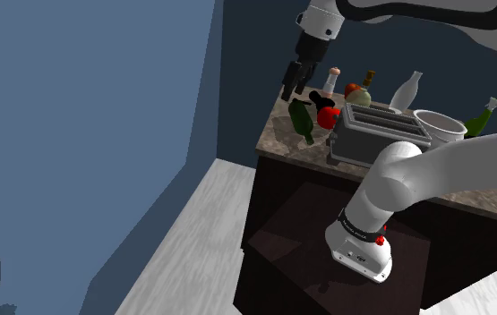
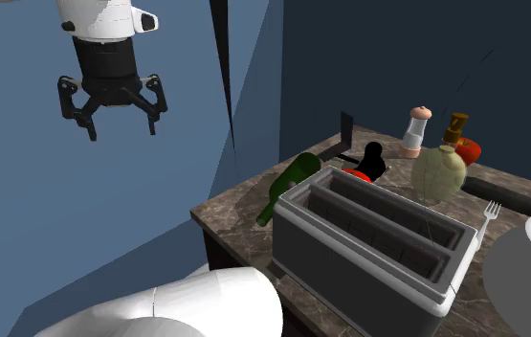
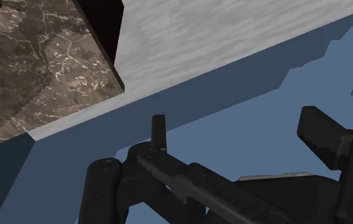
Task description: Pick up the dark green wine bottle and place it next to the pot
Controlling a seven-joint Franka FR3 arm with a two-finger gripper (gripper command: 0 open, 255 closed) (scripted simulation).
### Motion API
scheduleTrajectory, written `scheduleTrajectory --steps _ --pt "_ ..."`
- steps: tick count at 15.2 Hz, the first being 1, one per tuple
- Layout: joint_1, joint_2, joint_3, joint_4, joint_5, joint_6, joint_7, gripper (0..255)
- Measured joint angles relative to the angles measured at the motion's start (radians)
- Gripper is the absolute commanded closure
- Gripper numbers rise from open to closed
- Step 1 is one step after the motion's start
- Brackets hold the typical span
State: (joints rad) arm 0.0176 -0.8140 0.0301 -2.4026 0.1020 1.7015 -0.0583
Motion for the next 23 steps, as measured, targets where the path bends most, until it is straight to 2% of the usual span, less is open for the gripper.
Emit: scheduleTrajectory --steps 2,5,18,23 --pt "-0.007 -0.002 -0.001 -0.015 -0.003 0.016 0.005 0" --pt "-0.048 -0.002 -0.013 -0.075 -0.023 0.095 0.034 0" --pt "-0.277 0.101 -0.08 -0.313 -0.125 0.532 0.185 0" --pt "-0.376 0.205 -0.111 -0.369 -0.168 0.73 0.245 0"
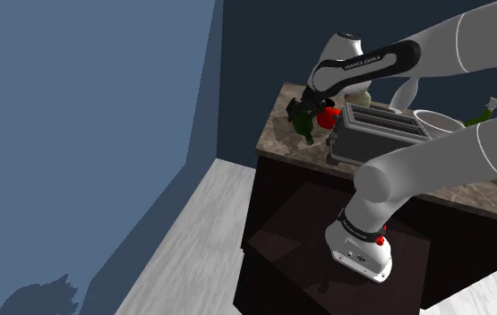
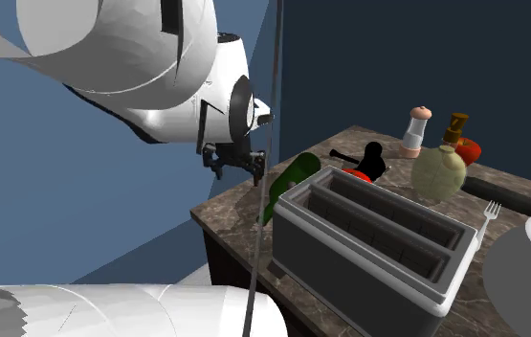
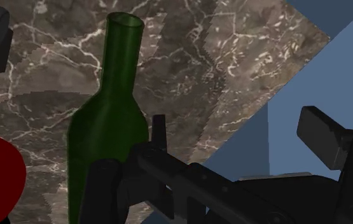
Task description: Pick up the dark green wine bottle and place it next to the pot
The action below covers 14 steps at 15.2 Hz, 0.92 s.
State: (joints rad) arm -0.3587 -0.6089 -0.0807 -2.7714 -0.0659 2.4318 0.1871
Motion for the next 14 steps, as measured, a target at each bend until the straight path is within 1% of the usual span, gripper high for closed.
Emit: scheduleTrajectory --steps 2,8,11,14 --pt "-0.039 0.053 -0.008 -0.02 -0.015 0.086 0.03 0" --pt "-0.165 0.19 -0.034 -0.055 -0.066 0.303 0.115 0" --pt "-0.183 0.253 -0.043 -0.058 -0.074 0.376 0.124 0" --pt "-0.184 0.315 -0.044 -0.051 -0.075 0.432 0.128 0"
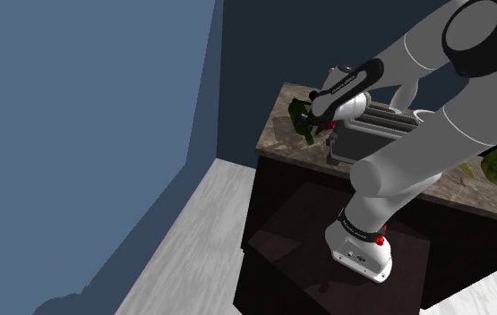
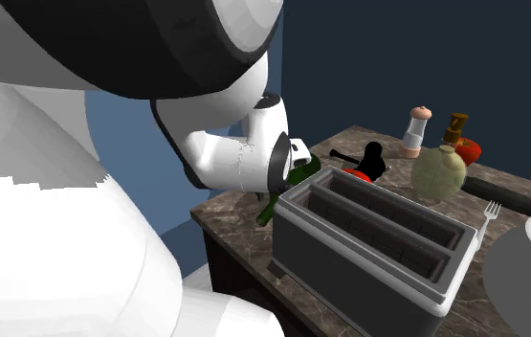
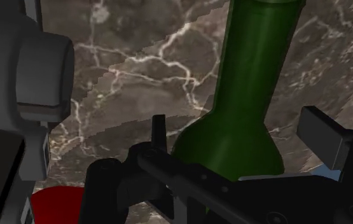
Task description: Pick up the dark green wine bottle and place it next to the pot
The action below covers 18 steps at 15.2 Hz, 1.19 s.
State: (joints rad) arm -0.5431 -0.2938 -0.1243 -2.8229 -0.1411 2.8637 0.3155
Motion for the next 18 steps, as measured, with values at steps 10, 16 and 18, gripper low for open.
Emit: scheduleTrajectory --steps 10,16,18 --pt "0.001 0.054 -0.001 0.006 0.0 0.05 0.002 255" --pt "0.001 0.054 -0.001 0.005 0.0 0.049 0.002 255" --pt "0.001 0.054 -0.001 0.005 0.0 0.049 0.002 255"
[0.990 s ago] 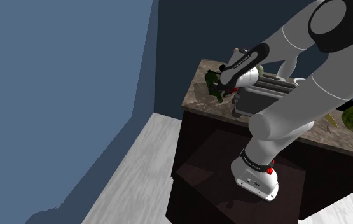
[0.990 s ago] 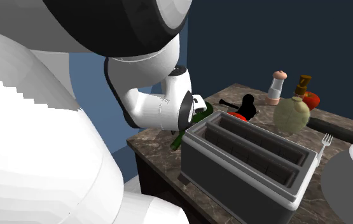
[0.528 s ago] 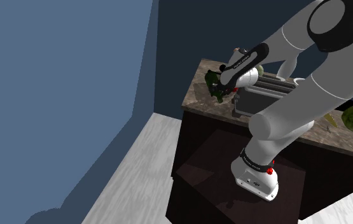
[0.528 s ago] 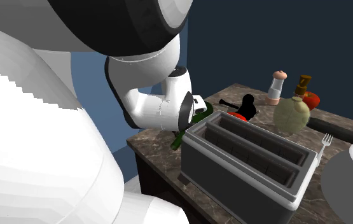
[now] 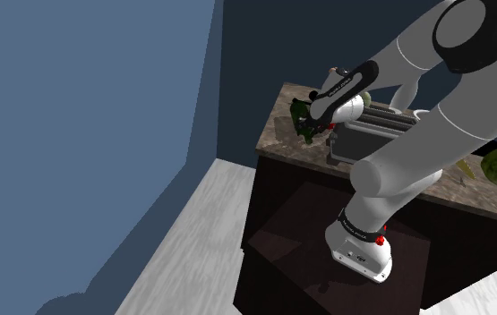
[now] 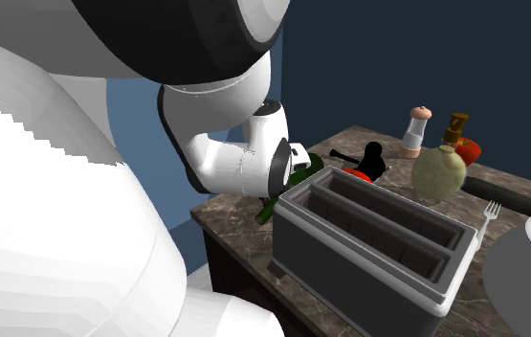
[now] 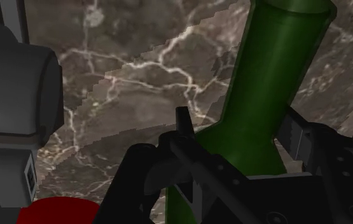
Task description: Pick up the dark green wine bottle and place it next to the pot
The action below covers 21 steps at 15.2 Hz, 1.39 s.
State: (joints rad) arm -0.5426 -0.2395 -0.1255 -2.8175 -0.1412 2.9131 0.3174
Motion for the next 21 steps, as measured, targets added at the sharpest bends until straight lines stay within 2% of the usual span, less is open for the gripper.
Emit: scheduleTrajectory --steps 4,21 --pt "0.002 -0.03 0.003 0.008 0.002 -0.038 0.002 255" --pt "0.012 -0.239 0.008 0.103 0.021 -0.341 -0.016 255"
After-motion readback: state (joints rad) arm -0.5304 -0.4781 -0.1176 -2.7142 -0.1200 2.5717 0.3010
